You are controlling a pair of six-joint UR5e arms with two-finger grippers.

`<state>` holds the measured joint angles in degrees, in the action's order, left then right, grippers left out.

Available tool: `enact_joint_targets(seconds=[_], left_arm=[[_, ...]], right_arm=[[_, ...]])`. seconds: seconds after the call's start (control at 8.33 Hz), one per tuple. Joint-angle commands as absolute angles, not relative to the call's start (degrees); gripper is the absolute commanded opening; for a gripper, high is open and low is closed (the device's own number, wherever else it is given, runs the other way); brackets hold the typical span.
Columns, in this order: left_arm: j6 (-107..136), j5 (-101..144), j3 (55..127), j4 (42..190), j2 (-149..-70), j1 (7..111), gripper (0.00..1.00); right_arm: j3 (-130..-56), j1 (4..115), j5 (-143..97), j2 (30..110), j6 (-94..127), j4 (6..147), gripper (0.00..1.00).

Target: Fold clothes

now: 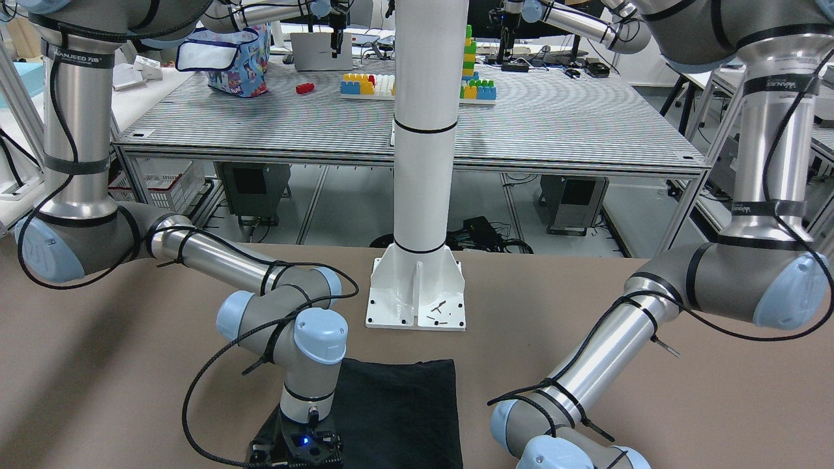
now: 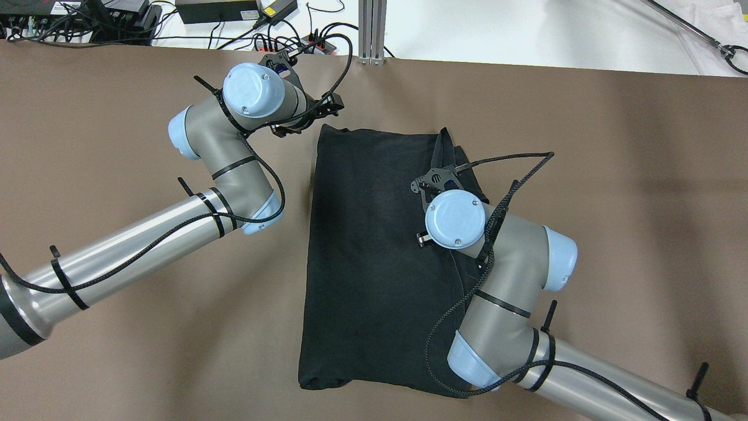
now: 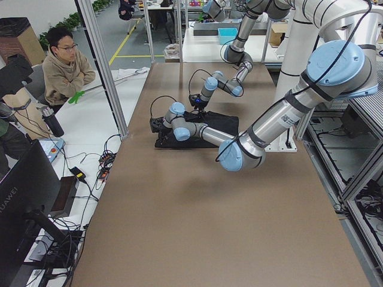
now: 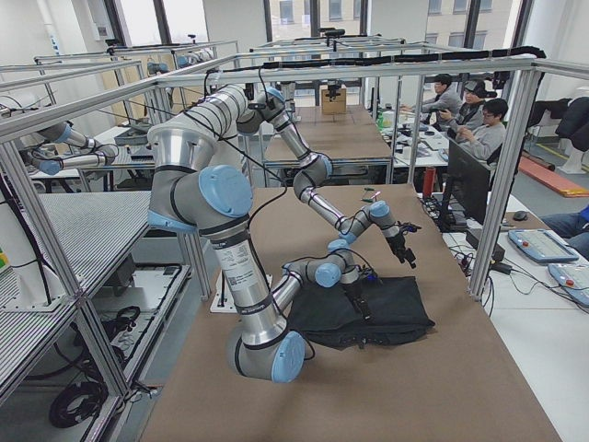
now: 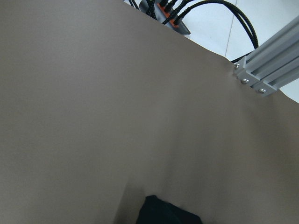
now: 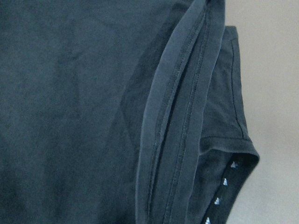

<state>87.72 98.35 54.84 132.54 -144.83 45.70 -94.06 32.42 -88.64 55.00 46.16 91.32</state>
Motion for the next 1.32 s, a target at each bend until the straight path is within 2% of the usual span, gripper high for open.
enact_joint_targets(seconds=[0.0, 0.48, 0.6, 0.84, 1.2], left_arm=[[87.7, 98.3, 54.8, 132.5, -144.8, 45.7, 1.00], [87.9, 98.3, 54.8, 132.5, -144.7, 45.7, 1.00], [87.9, 98.3, 54.9, 132.5, -144.7, 45.7, 1.00], [87.9, 98.3, 54.9, 132.5, -144.8, 45.7, 1.00], [87.7, 98.3, 54.9, 132.6, -144.8, 45.7, 1.00]], right_arm=[[-85.3, 35.1, -88.7, 53.4, 46.8, 83.5, 0.95], [-85.5, 41.8, -97.6, 56.9, 37.4, 78.5, 0.95], [-89.2, 41.1, -97.6, 57.2, 42.0, 79.4, 0.95], [-100.7, 35.7, -97.6, 62.5, 64.3, 79.5, 0.95], [-112.9, 25.5, -89.2, 70.1, 98.9, 79.1, 0.95]])
